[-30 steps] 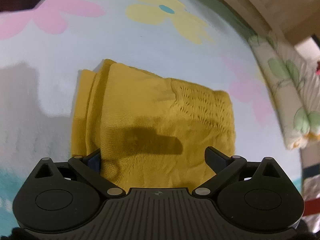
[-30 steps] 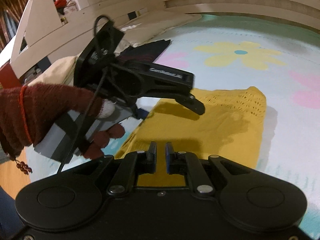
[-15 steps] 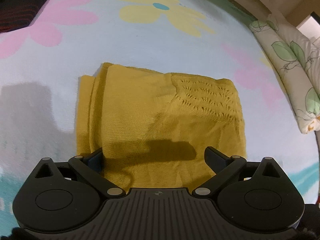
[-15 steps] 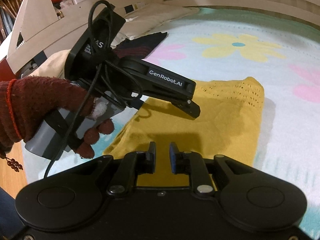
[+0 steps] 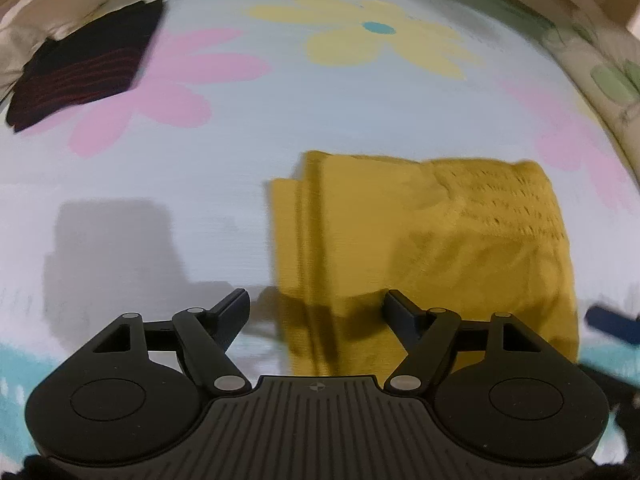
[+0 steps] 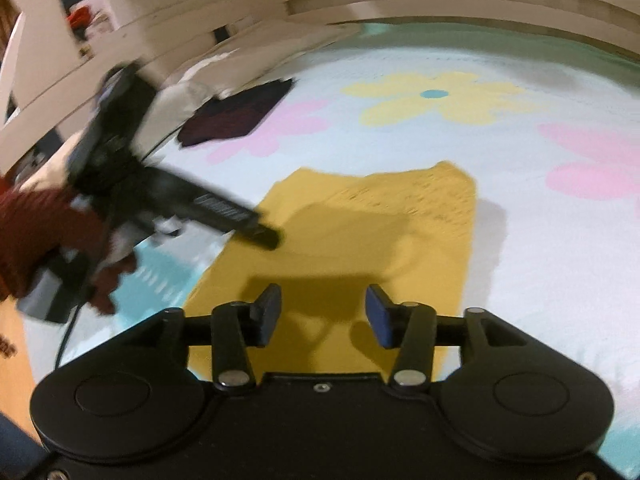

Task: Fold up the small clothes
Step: 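Move the open right tool to the knit end of the sweater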

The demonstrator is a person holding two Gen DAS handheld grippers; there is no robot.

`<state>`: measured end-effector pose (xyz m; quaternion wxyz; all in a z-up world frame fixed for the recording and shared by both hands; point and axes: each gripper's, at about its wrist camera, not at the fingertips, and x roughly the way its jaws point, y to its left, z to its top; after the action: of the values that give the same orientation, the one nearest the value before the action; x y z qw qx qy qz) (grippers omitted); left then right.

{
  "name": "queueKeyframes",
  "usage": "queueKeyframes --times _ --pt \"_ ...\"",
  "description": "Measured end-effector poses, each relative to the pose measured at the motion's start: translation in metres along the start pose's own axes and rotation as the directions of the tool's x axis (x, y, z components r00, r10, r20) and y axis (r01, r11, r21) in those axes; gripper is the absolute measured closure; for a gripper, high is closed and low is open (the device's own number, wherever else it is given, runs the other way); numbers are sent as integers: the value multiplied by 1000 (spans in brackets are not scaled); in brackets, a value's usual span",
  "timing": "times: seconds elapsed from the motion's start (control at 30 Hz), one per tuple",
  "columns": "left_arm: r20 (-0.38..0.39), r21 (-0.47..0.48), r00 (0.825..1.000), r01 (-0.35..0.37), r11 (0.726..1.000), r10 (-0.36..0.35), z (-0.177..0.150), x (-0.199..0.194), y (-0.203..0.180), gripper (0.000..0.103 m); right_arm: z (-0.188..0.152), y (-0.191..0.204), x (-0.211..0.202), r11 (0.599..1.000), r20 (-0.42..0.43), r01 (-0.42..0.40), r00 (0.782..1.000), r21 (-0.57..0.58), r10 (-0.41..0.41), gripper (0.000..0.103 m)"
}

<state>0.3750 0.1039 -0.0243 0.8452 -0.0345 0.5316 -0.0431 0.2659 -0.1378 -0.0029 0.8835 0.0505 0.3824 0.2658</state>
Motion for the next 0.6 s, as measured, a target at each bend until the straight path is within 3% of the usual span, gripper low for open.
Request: queueKeyframes --times 0.07,0.27,0.37,0.47,0.5,0.6 --pt "27 -18 999 -17 1000 18 1 -6 7 30 8 -10 2 1000 18 17 1000 25 -17 34" --pt "81 -49 996 -16 999 20 9 -8 8 30 34 -41 15 989 70 74 994 125 -83 34" --pt "96 -3 995 4 1000 -4 9 -3 -6 30 40 -56 24 979 81 110 989 171 -125 34" --pt "57 72 998 14 997 -18 5 11 -22 29 36 -65 41 974 27 154 987 165 -161 34" --pt "36 95 999 -5 995 1 2 18 -26 24 32 -68 50 971 -7 179 984 162 -180 34" --pt "29 68 999 -21 997 19 0 24 -22 15 20 -73 67 968 -76 176 983 177 -165 33"
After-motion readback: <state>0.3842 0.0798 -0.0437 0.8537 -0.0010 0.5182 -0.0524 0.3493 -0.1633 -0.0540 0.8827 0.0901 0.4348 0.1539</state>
